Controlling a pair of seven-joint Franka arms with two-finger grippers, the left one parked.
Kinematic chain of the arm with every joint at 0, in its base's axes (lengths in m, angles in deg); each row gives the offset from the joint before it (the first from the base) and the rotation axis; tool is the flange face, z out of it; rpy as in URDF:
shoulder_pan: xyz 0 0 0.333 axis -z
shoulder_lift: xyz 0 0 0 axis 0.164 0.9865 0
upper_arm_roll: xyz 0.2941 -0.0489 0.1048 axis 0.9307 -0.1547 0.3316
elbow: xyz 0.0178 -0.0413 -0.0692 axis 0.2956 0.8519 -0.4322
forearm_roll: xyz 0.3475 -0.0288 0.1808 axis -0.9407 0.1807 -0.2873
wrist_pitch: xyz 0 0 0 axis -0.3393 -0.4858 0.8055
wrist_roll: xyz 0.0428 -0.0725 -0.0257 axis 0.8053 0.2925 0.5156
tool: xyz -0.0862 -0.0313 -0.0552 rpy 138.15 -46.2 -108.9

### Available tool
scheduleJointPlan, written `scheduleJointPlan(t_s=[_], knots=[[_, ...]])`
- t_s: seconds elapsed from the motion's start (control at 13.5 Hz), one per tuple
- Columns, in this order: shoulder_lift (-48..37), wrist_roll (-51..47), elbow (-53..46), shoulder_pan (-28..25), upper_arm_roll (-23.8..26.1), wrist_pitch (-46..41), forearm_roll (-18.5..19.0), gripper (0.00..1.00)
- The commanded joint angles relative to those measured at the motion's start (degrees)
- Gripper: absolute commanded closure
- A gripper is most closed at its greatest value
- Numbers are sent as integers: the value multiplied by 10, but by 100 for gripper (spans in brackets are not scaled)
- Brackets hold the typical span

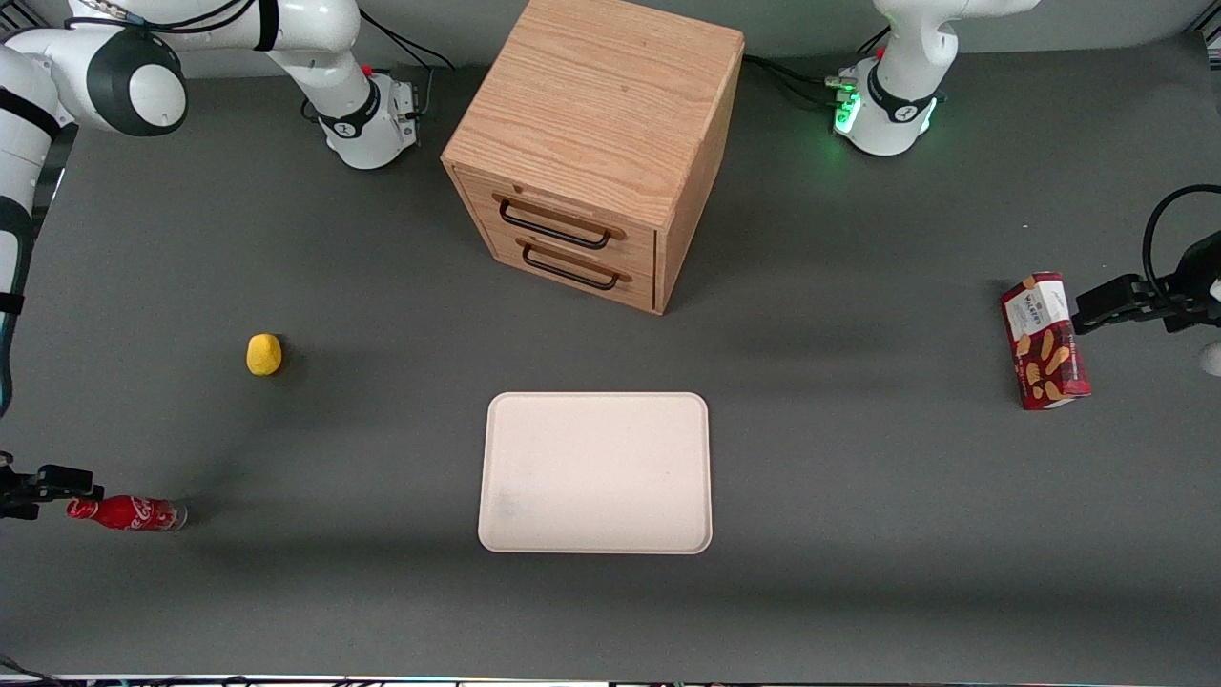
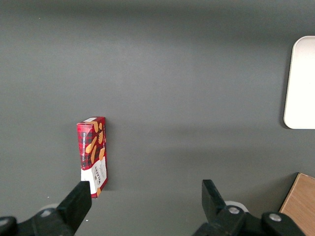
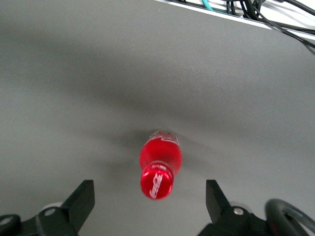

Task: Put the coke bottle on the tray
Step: 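Move the right gripper toward the red Coca-Cola bottle, then lower the right gripper and close it around the bottle's middle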

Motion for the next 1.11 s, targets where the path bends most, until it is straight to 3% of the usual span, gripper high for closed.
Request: scheduleJointPlan(t_s=[0.0,0.37,0.44,0.59,0.81,0.96,1.03], knots=[[1,11,17,-5,-1,25,12,0],[5,11,17,-8,-2,35,18,1],[5,11,17,-8,-1,35,26,12],[4,11,17,-8,-1,35,45,45],[4,16,16,-10,-1,35,58,78],[2,32,16,-13,-1,35,60,98],[-1,33,16,-13,-1,35,61,100]])
